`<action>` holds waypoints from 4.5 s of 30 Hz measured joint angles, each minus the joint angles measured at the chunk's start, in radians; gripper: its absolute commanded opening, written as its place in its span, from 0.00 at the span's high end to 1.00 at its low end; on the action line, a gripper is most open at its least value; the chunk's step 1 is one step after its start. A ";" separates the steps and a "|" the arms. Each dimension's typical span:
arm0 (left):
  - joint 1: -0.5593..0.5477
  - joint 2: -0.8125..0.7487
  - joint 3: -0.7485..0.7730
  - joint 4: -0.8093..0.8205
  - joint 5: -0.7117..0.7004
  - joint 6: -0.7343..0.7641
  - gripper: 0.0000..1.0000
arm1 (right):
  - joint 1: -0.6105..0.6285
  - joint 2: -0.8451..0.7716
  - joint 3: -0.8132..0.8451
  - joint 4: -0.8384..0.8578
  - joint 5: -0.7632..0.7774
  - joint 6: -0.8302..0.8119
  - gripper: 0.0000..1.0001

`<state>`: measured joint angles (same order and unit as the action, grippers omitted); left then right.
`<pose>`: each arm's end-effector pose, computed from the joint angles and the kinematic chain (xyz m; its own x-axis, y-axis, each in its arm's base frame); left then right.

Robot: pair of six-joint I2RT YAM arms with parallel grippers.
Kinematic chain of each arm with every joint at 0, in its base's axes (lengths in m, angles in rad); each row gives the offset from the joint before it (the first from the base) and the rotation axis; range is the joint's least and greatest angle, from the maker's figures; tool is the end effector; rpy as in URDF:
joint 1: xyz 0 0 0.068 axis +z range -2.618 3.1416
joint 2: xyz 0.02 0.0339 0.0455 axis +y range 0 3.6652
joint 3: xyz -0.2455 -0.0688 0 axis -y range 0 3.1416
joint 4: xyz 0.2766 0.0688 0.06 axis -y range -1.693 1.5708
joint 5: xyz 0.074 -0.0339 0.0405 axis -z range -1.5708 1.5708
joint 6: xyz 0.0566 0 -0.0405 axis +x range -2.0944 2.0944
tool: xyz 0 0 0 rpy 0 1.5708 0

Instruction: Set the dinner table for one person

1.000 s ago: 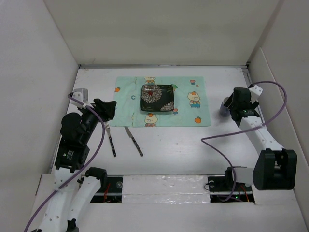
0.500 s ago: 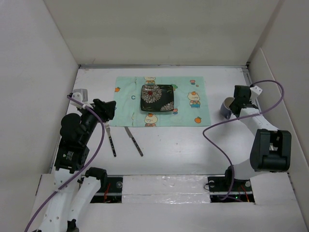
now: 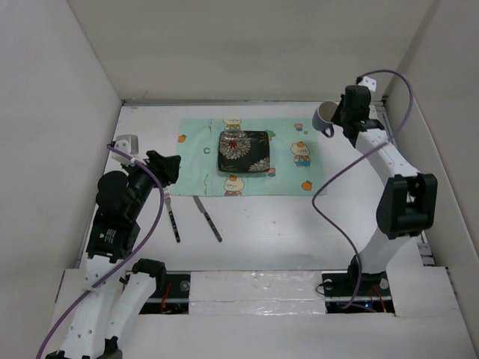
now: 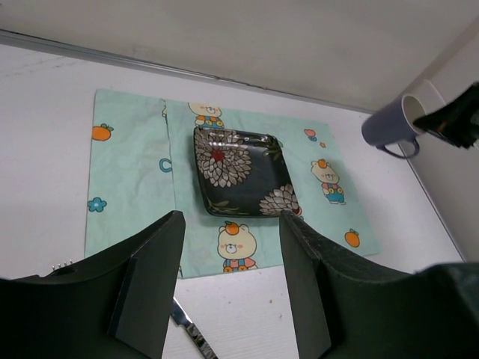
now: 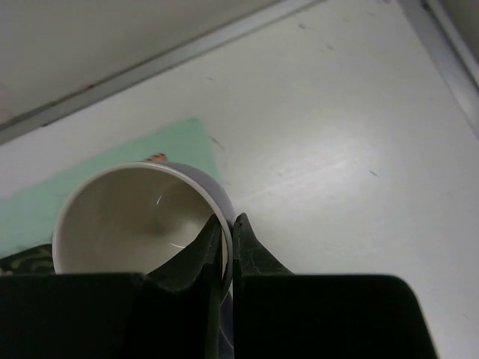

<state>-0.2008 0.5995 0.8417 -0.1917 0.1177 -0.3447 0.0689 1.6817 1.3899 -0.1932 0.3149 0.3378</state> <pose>0.1961 -0.0467 0.3832 -0.0592 -0.3304 -0.9420 0.3113 0.8905 -0.3319 0.4426 0.0130 0.2758 -0.3699 0.2903 -0.8825 0.3503 0.9234 0.1570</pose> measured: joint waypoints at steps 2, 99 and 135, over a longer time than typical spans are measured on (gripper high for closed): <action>0.004 0.004 0.000 0.000 0.000 0.000 0.50 | 0.031 0.093 0.116 -0.008 -0.027 -0.021 1.00; 0.031 -0.027 -0.014 0.007 -0.040 0.007 0.72 | 1.262 0.086 -0.266 -0.029 -0.002 0.013 1.00; 0.031 -0.032 -0.014 0.007 -0.034 0.007 0.71 | 0.336 0.193 -0.191 0.109 -0.062 0.027 1.00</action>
<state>-0.1696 0.5671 0.8280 -0.1844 0.0841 -0.3378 0.4049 1.8744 1.1992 -0.0841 0.2527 0.3645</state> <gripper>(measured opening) 0.284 0.133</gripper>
